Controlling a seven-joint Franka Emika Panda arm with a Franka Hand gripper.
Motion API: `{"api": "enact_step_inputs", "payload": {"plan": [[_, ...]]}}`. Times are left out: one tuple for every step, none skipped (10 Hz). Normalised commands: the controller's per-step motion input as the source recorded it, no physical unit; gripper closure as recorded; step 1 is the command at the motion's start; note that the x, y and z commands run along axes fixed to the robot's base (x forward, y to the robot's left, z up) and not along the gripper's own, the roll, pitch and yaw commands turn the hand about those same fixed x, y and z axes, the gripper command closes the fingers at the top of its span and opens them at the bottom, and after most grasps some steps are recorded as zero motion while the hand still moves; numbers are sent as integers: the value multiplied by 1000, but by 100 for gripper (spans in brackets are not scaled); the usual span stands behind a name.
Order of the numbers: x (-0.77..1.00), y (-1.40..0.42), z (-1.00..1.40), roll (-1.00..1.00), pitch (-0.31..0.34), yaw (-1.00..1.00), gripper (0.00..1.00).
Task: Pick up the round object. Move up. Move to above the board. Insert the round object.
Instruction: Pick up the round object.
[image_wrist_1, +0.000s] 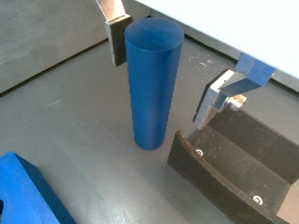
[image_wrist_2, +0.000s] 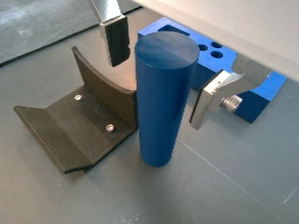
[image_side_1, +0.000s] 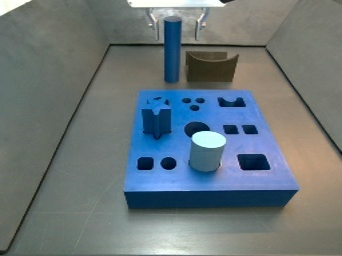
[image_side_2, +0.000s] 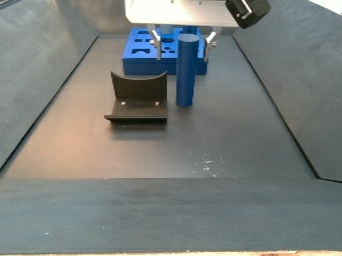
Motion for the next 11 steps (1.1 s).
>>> {"api": "enact_step_inputs", "payload": {"plan": [[0,0,0,0,0,0,100],[0,0,0,0,0,0,100],[0,0,0,0,0,0,100],[0,0,0,0,0,0,100],[0,0,0,0,0,0,100],[0,0,0,0,0,0,100],[0,0,0,0,0,0,100],[0,0,0,0,0,0,100],[0,0,0,0,0,0,100],[0,0,0,0,0,0,100],[0,0,0,0,0,0,100]]}}
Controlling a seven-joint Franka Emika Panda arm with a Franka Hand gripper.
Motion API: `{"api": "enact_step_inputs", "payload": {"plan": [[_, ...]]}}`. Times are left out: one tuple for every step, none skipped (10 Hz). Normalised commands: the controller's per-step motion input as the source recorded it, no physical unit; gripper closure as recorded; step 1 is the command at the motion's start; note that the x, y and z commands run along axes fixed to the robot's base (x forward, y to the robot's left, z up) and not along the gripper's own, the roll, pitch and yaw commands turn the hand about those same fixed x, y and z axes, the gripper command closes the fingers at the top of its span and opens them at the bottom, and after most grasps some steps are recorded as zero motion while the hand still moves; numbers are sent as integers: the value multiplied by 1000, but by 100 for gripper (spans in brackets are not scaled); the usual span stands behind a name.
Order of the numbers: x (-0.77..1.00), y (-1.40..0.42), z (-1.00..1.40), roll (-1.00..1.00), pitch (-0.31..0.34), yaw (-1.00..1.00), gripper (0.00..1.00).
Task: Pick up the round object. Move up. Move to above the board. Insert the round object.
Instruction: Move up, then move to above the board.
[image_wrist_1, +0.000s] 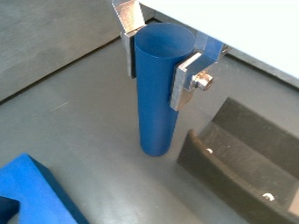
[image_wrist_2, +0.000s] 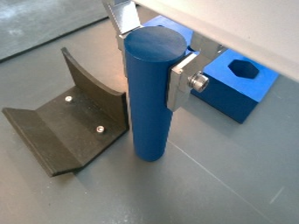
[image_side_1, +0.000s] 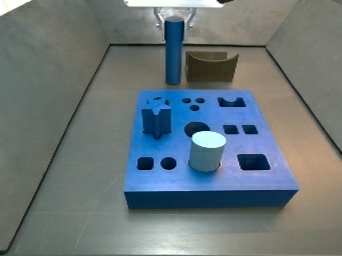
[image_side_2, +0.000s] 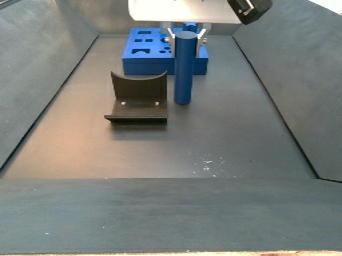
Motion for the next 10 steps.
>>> {"api": "enact_step_inputs", "payload": {"plan": [[0,0,833,0,0,0,100],[31,-49,827,-12,-3,42,100],[17,-41,683,-20,24,47,100],[12,-30,585,-25,35,43,100],[14,-21,372,-34,51,34,100],[17,-18,202,-42,64,29,100],[371,-216,1000,-281,-355,-116,100],[362,-212,1000,-276,-328,-116,100],[299,-178,1000,-254,-237,-95,100],[276,-139,1000,-229,-177,-76,100]]}}
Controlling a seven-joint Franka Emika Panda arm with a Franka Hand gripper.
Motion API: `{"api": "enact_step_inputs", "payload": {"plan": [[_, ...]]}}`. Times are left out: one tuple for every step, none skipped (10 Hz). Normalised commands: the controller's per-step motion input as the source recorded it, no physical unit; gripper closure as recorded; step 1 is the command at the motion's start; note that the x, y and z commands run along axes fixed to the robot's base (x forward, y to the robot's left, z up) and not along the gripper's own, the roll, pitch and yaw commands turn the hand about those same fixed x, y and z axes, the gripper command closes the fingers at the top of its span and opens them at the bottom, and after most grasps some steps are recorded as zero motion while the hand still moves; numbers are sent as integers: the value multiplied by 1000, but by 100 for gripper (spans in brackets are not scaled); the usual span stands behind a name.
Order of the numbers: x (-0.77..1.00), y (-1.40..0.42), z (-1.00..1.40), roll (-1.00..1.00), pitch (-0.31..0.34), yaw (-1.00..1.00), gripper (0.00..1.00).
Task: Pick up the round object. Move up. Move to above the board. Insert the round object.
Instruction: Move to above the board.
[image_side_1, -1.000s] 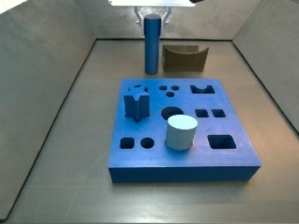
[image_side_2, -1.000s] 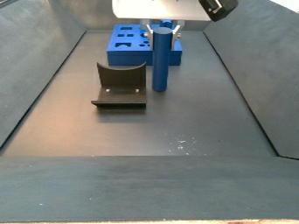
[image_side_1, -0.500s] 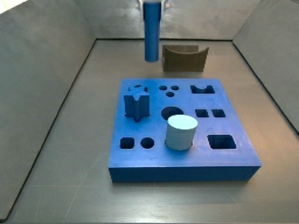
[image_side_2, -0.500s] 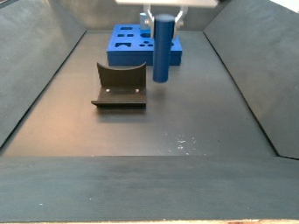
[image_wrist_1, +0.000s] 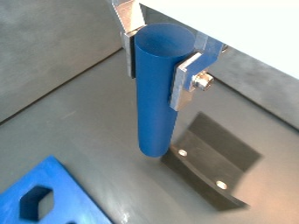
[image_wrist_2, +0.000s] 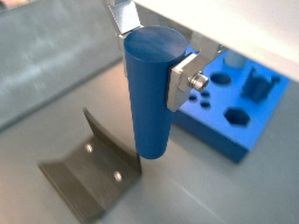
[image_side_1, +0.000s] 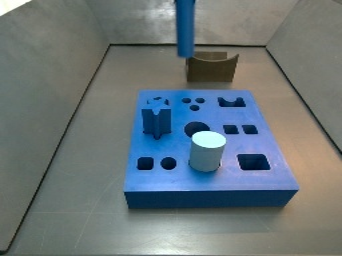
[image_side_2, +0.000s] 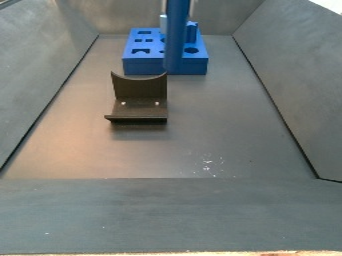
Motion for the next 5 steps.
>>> {"api": "enact_step_inputs", "payload": {"plan": [[235,-130,1000,-181,-58,-53,100],[207,-113,993,-155,7,-42,100],[168,-80,885,-147,36,-36,100],[76,-28,619,-131,76,-27,100],[43,-14,511,-126,82,-24,100]]}}
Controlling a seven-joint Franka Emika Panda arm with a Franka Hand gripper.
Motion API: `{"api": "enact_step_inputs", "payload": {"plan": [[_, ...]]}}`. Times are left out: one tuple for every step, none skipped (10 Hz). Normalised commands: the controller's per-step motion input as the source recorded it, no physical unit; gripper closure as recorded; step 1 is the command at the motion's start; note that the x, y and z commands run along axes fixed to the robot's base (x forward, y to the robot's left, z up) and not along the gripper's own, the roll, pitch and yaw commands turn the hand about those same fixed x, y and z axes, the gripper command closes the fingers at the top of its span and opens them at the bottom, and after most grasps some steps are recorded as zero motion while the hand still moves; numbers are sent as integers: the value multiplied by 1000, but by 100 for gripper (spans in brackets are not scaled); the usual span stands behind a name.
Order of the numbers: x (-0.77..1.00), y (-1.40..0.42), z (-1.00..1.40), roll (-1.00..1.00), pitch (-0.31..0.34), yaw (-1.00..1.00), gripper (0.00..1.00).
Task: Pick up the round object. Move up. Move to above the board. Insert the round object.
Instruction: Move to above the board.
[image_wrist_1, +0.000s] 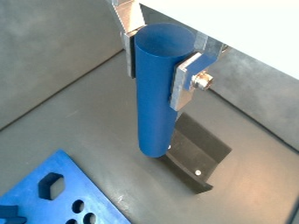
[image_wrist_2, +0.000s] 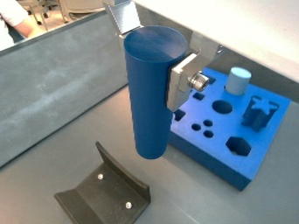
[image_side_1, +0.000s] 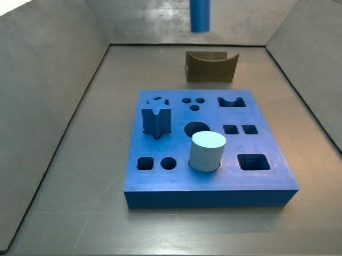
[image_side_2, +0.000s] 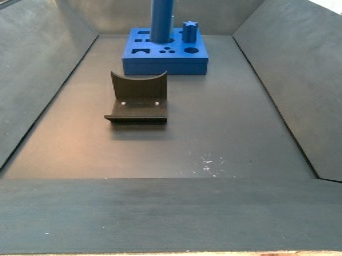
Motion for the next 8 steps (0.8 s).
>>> {"api": "enact_step_inputs", "payload": {"plan": [[11,-3,304,-120,70,-23,100],[-251,-1000,217,257,733,44,100],[-238,-1000,171,280,682,55,100],[-229,-1000,181,302,587,69,100],[-217,-1000,180,212,391,33,100],[-200,-1000,175,146,252,17,100],[-182,-1000,177,92,142,10,100],[-170,-1000,186,73,107,13,100]]}}
